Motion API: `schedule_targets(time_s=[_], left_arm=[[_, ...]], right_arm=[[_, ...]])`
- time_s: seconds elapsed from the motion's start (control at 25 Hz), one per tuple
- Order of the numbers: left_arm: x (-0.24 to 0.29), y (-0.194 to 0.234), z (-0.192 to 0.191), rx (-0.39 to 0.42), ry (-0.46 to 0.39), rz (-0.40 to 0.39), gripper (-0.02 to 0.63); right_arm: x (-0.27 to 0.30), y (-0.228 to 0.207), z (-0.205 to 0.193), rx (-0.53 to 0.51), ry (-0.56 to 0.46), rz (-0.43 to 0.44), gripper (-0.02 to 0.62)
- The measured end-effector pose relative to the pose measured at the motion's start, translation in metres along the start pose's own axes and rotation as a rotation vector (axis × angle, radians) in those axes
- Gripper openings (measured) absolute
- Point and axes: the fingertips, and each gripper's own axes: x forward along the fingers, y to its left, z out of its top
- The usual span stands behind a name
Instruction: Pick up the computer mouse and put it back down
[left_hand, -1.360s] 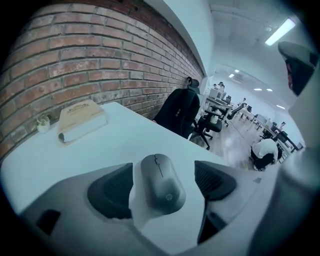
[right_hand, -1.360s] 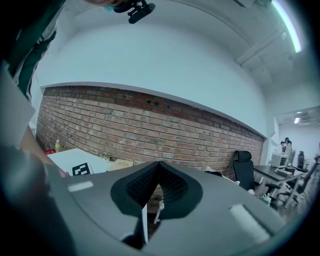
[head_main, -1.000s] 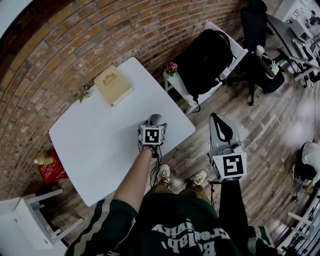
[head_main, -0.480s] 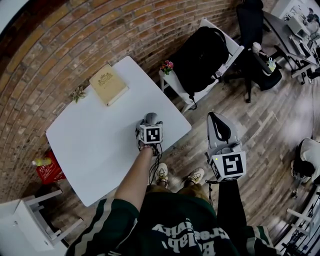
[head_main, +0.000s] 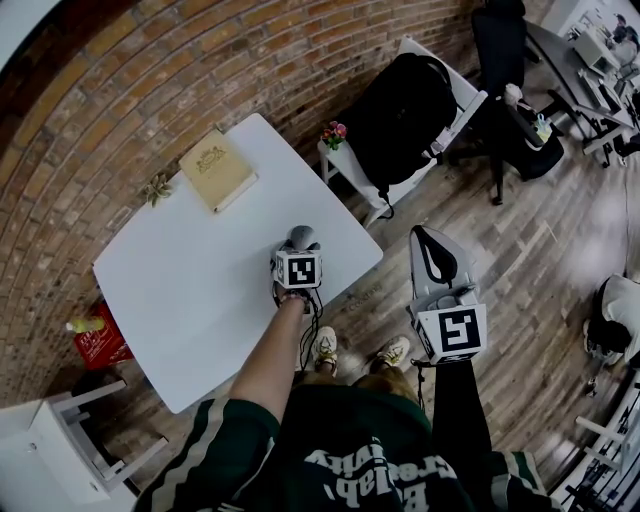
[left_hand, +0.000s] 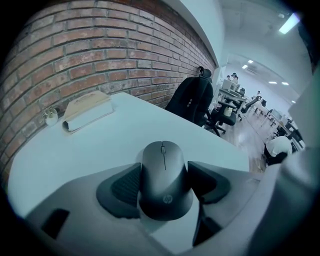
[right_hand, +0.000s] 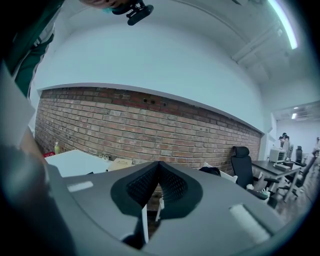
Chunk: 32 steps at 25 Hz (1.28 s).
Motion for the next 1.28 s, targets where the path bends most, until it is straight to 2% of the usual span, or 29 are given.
schedule_targets(time_s=[0.24,0.56,0.88,1.28], left_arm=[[-0.008,-0.002,0.001,0.053,-0.021,-0.038,0.301],[-0.041,0.005,0.035,0.106,-0.158,-0.037,0.301],[-0.096,0.014,0.09,0.121,-0.331,-0.023,0.301],[-0.19,0.01,0.165,0.166,-0.594,-0.009,0.301]], right_arm=[[0.0,0.003,0.003,0.006,-0.012,0.0,0.014],[0.003,0.012,0.011,0.0,-0.028,0.009,0.014],[0.006,0.023,0.023,-0.011,-0.052,0.025,0.014],[0.013,0.036,0.044,-0.026,-0.097,0.048,0.014]])
